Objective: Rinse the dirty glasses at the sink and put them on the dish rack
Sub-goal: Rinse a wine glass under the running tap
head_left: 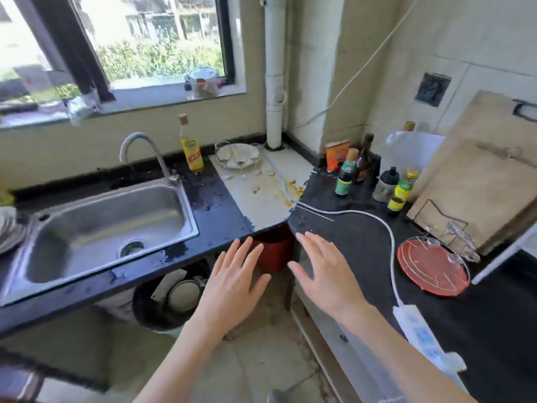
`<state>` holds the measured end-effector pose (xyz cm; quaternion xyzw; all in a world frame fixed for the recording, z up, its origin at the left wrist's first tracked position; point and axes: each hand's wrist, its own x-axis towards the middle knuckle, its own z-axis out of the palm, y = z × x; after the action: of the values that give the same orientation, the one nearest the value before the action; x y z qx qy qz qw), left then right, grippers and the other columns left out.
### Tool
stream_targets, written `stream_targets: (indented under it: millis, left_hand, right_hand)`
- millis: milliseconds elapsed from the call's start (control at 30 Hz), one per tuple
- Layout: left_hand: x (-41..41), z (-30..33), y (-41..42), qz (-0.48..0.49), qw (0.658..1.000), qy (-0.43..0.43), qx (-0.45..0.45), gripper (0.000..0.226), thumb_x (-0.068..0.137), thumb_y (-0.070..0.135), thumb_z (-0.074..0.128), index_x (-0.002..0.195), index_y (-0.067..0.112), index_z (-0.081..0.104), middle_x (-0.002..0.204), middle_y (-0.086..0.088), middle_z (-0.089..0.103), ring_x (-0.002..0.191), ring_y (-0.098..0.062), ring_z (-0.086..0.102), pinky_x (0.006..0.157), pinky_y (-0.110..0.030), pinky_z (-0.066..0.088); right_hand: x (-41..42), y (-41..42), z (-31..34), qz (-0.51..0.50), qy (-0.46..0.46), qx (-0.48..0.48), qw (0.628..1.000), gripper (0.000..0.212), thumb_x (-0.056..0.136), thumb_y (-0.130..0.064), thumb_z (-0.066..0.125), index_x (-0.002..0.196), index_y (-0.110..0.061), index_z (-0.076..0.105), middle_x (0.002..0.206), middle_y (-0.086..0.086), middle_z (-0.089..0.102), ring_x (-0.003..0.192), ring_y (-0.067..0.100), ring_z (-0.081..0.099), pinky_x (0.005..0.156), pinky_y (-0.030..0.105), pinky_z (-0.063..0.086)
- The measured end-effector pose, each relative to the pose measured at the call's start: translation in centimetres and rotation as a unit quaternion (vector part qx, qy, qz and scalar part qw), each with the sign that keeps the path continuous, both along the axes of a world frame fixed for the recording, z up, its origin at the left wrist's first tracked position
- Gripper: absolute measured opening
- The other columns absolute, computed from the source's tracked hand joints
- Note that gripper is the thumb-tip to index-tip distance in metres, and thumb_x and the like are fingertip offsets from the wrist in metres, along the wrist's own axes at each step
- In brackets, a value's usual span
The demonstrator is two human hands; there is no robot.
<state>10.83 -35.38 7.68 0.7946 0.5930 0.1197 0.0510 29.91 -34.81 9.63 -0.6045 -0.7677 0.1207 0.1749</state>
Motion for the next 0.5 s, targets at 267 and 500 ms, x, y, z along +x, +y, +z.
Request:
stream_targets:
  millis: [267, 500]
  left_hand:
    - [-3.2, 0.1, 10.8, 0.091, 0.995, -0.020, -0.040, 0.073, 0.086, 0.065, 0.008, 0.148, 0.027, 0.011, 0.157, 0.005, 0.005, 0.145, -0.017, -0.003, 0.116, -0.032, 0.003]
    - [-5.1, -0.1, 19.9, 0.132, 0.988, -0.032, -0.068, 0.061, 0.095, 0.050, 0.025, 0.148, 0.027, 0.005, 0.157, 0.006, -0.001, 0.144, -0.014, -0.007, 0.118, -0.033, 0.003]
  right_hand:
    - [-2.9, 14.6, 0.2, 0.058, -0.004, -0.009, 0.998, 0.058, 0.095, -0.044, 0.042, 0.147, -0.022, 0.025, 0.152, -0.001, 0.029, 0.141, 0.015, 0.024, 0.117, 0.033, 0.020]
    - [-5.3, 25.1, -0.9, 0.069, -0.003, -0.034, 0.997, 0.058, 0.095, -0.046, 0.042, 0.146, -0.025, 0.024, 0.153, -0.003, 0.026, 0.141, 0.014, 0.024, 0.112, 0.027, 0.023]
